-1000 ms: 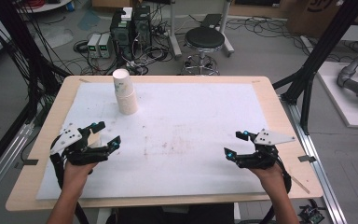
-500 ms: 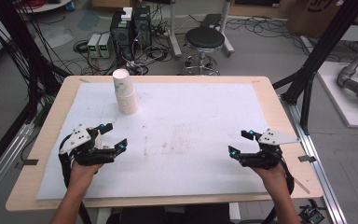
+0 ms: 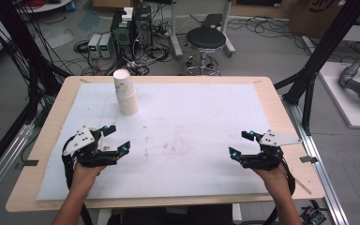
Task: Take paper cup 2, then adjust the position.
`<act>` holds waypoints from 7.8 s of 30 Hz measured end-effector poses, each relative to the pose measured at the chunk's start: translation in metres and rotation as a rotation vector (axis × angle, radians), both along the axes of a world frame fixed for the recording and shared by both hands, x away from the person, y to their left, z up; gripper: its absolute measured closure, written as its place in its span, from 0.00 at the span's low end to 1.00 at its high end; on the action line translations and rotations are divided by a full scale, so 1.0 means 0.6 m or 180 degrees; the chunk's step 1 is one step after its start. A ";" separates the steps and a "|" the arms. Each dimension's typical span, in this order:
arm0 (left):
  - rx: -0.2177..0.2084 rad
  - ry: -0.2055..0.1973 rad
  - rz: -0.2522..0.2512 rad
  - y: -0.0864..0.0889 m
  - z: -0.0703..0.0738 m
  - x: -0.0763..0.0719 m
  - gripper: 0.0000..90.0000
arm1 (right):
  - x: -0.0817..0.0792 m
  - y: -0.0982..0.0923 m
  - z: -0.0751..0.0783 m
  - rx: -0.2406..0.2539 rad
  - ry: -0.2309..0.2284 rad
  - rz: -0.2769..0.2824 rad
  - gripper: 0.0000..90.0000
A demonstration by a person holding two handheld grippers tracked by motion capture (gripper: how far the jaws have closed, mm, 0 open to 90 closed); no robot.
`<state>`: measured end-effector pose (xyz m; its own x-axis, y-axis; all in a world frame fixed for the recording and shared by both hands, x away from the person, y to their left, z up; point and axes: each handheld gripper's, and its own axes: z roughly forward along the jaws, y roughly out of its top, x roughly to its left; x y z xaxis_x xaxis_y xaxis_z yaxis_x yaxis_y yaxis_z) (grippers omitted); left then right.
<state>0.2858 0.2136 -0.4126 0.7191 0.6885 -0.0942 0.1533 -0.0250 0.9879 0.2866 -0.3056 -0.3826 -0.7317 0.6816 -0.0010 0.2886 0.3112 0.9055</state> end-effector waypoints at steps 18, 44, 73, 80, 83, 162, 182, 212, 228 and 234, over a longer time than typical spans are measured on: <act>0.0063 -0.0072 0.0046 -0.018 0.022 -0.006 0.17 | -0.001 -0.001 -0.005 0.0025 0.0053 0.0058 0.22; 0.0295 0.0057 0.0509 -0.021 0.149 0.123 0.17 | 0.002 0.003 -0.003 0.0035 0.0098 0.0093 0.22; 0.0653 0.0622 0.1033 -0.007 0.138 0.303 0.17 | 0.003 -0.001 -0.005 0.0071 0.0133 0.0089 0.22; 0.0642 0.0693 0.1140 -0.006 0.118 0.324 0.17 | 0.002 -0.007 -0.005 0.0087 0.0130 0.0065 0.22; 0.0621 0.0707 0.1148 -0.006 0.112 0.330 0.19 | 0.002 -0.010 -0.006 0.0084 0.0125 0.0048 0.22; 0.0297 -0.0011 -0.0105 -0.061 0.169 0.095 0.41 | -0.003 0.019 -0.008 -0.0031 0.0250 0.0232 0.22; 0.0454 0.0214 -0.0755 -0.147 0.114 0.090 0.40 | 0.019 0.038 -0.001 -0.0029 0.0244 0.0449 0.22; 0.0430 0.0206 -0.1290 -0.213 0.085 0.062 0.40 | 0.020 0.078 0.005 0.0160 0.0247 0.0751 0.22; 0.0424 0.0272 -0.1648 -0.237 0.080 0.046 0.39 | 0.013 0.116 0.003 0.0144 0.0251 0.1185 0.22; 0.0415 0.0267 -0.1754 -0.242 0.081 0.045 0.39 | 0.013 0.123 0.001 0.0161 0.0294 0.1275 0.22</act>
